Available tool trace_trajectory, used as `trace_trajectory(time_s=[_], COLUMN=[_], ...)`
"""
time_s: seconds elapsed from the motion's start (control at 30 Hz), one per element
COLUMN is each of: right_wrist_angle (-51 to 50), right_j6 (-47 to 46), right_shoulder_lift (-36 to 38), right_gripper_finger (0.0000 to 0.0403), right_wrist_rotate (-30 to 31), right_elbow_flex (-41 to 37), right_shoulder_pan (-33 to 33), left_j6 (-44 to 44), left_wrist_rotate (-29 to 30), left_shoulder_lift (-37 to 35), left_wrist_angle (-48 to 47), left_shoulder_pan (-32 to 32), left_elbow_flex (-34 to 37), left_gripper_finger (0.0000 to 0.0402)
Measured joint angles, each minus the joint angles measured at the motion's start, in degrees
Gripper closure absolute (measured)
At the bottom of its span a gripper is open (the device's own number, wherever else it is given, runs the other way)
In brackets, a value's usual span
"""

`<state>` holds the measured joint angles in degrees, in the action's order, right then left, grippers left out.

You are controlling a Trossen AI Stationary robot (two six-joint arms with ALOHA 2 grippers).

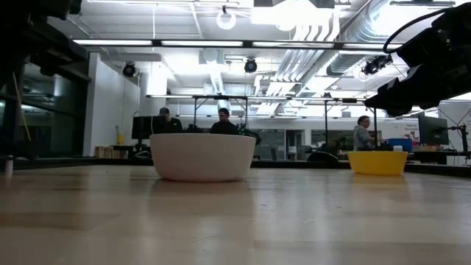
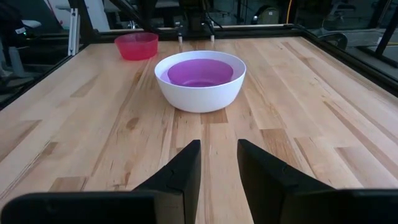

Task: Nest bowls inside each other
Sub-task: Stack the red bowl on the violet bowl

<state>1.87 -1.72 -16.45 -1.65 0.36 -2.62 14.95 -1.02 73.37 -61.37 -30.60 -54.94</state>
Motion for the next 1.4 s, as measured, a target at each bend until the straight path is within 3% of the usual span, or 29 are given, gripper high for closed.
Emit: trace_trajectory(time_s=[0.17, 0.53, 1.1, 1.4], right_wrist_angle=[0.00, 0.00, 0.00, 0.00], right_j6=[-0.02, 0.00, -0.02, 0.00], right_shoulder_lift=[0.00, 0.00, 0.00, 0.00], right_gripper_finger=[0.0305, 0.0305, 0.0305, 0.0305], right_wrist_rotate=[0.00, -0.02, -0.02, 0.00], right_elbow_flex=[0.00, 0.00, 0.00, 0.00], right_shoulder_pan=[-0.01, -0.01, 0.01, -0.01], left_j6=[-0.16, 0.03, -4.23, -4.22], left_wrist_rotate=[-0.11, 1.12, 2.12, 2.20], left_shoulder_lift=[0.80, 0.83, 0.79, 0.81], left_wrist_angle=[1.49, 5.04, 11.07, 11.82], left_shoulder_pan=[-1.09, -1.81, -1.78, -1.72], left_elbow_flex=[-0.02, 4.95, 11.73, 12.02], left_gripper_finger=[0.0367, 0.0293, 0.0291, 0.0291])
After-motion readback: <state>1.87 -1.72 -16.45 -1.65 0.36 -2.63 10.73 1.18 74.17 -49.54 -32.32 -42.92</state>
